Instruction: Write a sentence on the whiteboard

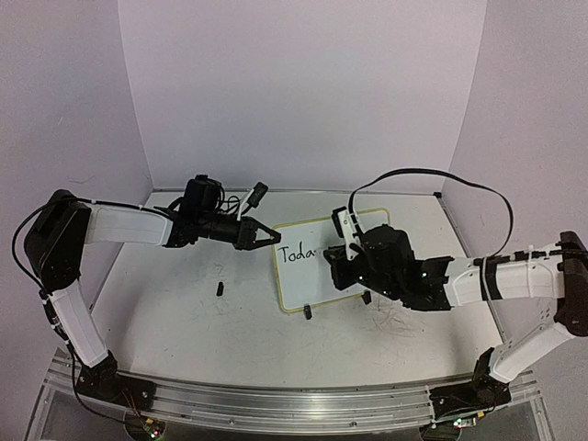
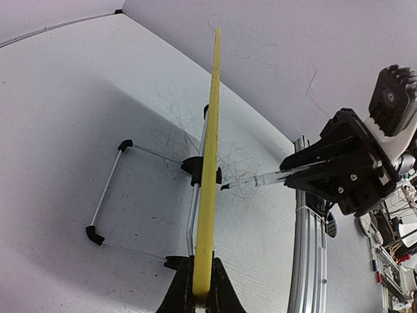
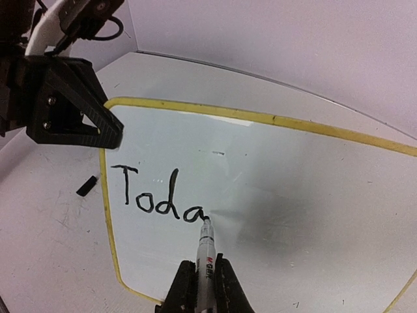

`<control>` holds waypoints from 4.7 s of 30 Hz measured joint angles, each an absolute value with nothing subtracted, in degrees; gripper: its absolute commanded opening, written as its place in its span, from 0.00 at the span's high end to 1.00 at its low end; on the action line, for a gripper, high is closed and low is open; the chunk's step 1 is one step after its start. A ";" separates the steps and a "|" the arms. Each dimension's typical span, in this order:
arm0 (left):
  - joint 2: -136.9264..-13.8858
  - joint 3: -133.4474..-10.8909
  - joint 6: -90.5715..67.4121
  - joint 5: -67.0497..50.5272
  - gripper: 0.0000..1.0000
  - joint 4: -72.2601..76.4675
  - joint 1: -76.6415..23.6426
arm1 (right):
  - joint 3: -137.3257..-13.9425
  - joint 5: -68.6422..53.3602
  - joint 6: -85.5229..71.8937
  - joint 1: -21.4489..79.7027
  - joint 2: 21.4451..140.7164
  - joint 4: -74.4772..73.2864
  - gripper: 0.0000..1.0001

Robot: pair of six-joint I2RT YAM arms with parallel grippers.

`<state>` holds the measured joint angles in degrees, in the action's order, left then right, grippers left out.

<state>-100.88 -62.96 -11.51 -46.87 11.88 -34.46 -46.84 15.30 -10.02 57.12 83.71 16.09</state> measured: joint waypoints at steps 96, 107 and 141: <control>-100.82 -62.96 -11.51 -46.93 1.00 11.84 -34.46 | -48.01 19.70 -9.44 56.45 84.58 16.40 1.00; -100.57 -62.96 -11.49 -46.80 1.00 11.43 -34.46 | -47.84 18.83 -10.16 56.29 84.58 16.45 1.00; -100.44 -62.94 -11.31 -46.78 1.00 11.32 -34.46 | -44.56 13.33 -12.19 56.95 84.67 14.51 1.00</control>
